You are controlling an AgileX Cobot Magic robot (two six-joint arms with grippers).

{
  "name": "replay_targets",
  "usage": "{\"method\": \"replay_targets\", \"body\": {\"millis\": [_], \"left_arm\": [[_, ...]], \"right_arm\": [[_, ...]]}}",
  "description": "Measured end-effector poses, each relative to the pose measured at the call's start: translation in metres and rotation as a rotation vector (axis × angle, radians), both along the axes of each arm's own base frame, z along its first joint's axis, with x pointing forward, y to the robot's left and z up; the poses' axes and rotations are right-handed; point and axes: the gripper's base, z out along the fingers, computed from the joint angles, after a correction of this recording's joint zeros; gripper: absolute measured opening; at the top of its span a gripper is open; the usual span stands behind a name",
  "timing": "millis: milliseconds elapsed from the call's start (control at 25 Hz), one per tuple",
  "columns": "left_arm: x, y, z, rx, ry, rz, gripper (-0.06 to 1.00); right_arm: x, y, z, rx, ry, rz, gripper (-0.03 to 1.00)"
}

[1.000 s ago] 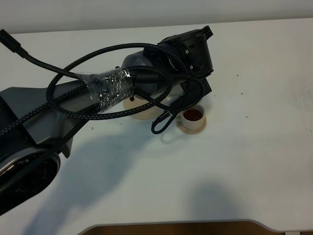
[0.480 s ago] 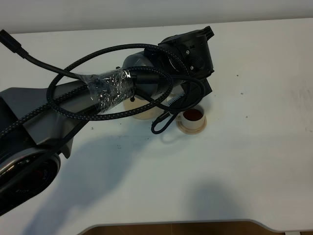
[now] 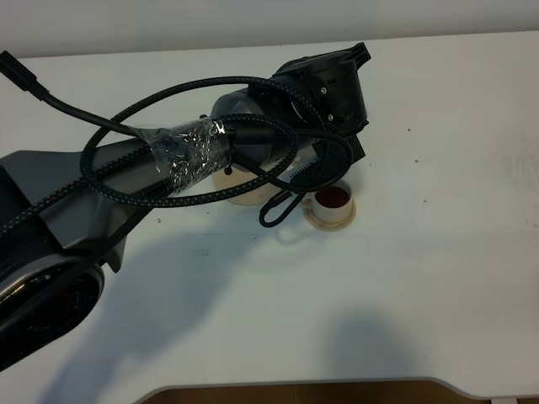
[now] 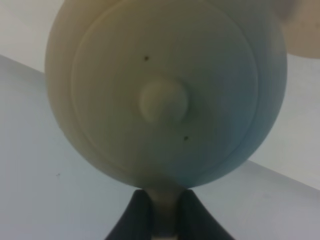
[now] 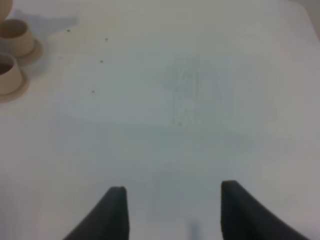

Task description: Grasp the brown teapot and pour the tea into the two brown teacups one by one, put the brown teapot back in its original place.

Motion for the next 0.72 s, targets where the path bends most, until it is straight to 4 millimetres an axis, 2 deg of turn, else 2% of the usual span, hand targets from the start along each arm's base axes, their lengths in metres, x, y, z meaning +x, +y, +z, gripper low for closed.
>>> {"method": "replay_targets", "body": {"millis": [400, 720], "left_arm": [[-0.005, 0.001, -0.005, -0.035, 0.071, 0.042, 0.11], [0.0, 0.014, -0.013, -0.122, 0.192, 0.153, 0.11]], "right_arm": [[0.0, 0.0, 0.0, 0.0, 0.0, 0.0, 0.44], [0.0, 0.0, 0.0, 0.0, 0.0, 0.0, 0.44]]}}
